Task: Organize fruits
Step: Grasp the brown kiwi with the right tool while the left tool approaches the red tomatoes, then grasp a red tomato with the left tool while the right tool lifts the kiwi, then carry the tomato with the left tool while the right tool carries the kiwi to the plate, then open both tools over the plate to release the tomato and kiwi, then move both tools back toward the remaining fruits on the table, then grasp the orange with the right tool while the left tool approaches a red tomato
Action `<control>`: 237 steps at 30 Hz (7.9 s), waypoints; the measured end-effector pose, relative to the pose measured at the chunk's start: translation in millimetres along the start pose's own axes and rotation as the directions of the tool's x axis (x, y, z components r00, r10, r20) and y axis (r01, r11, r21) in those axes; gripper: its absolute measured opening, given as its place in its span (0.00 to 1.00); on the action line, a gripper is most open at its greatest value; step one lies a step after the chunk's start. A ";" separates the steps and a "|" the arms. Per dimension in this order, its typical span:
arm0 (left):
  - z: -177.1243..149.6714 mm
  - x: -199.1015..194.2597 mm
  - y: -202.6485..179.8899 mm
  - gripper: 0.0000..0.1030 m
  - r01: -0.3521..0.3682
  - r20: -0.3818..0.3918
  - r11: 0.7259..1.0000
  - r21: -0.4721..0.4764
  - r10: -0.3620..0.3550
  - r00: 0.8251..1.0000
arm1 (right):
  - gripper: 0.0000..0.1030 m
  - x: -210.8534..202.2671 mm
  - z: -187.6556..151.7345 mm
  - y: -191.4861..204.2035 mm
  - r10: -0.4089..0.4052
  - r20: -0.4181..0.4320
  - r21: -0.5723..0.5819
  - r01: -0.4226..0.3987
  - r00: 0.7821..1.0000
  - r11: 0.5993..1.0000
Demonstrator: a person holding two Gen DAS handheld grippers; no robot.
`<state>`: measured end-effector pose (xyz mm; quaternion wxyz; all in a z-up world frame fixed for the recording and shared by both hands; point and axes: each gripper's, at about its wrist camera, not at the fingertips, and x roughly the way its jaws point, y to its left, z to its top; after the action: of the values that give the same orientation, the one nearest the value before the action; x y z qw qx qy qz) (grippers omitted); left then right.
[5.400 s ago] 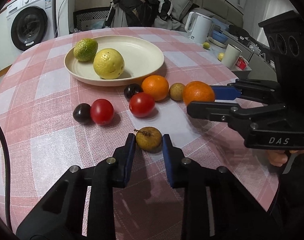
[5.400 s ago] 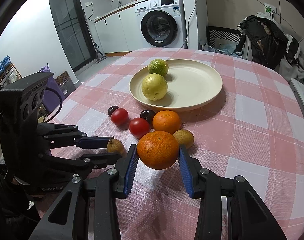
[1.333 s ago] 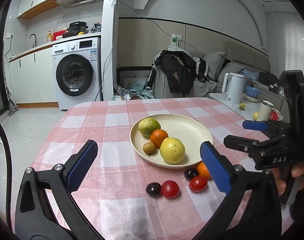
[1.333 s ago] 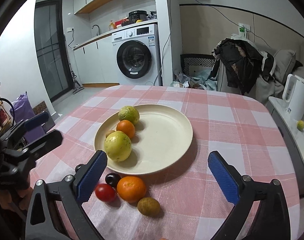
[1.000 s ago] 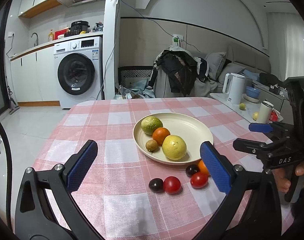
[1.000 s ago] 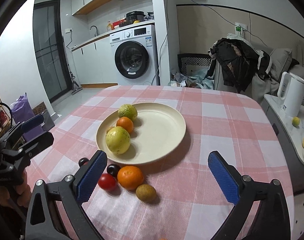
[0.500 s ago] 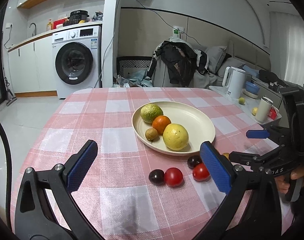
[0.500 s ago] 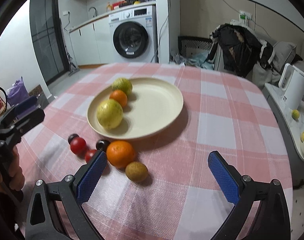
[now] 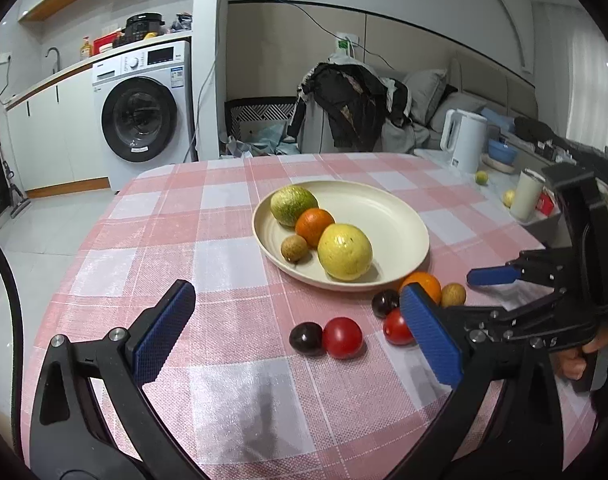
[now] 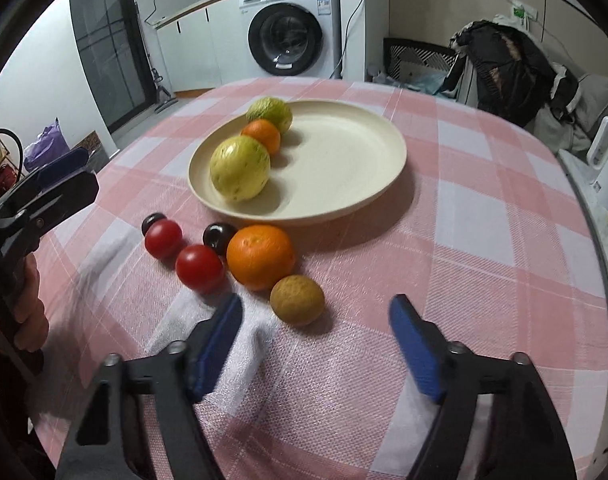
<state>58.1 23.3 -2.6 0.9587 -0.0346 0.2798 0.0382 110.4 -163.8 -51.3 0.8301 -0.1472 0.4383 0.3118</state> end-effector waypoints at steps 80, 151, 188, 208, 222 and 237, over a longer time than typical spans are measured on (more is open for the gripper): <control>-18.0 81.6 -79.3 0.28 0.199 -0.329 0.977 0.076 -0.164 0.930 | 0.28 -41.0 8.3 -10.4 0.053 0.171 0.023 -0.058 0.984 0.998; 36.5 112.7 -24.5 0.28 0.051 -0.103 0.993 0.109 -0.040 0.994 | 0.29 -4.0 51.1 -22.4 -0.006 0.262 0.111 -0.024 0.965 0.994; 17.1 -2.0 -0.4 0.99 -0.011 0.041 1.000 0.000 0.011 0.999 | 1.00 -43.1 31.3 -14.2 -0.049 0.269 0.088 0.026 0.962 0.996; 2.5 12.9 -10.1 0.99 -0.026 -0.055 0.997 0.071 0.030 0.998 | 1.00 -27.0 20.8 -0.8 -0.045 0.157 0.041 0.039 0.987 0.998; 4.1 18.6 2.9 0.99 -0.016 -0.067 0.999 0.029 0.018 0.998 | 1.00 9.1 13.9 12.0 -0.022 0.036 0.014 0.021 0.999 1.000; -1.7 28.6 -0.1 0.99 0.016 -0.110 0.999 0.035 -0.012 0.994 | 0.60 17.7 12.2 22.3 0.064 0.010 -0.021 -0.064 0.998 0.998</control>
<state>81.2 24.6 -19.5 0.9425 -0.0217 0.3327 0.0246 111.2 -133.6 -58.2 0.8205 -0.1400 0.4349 0.3437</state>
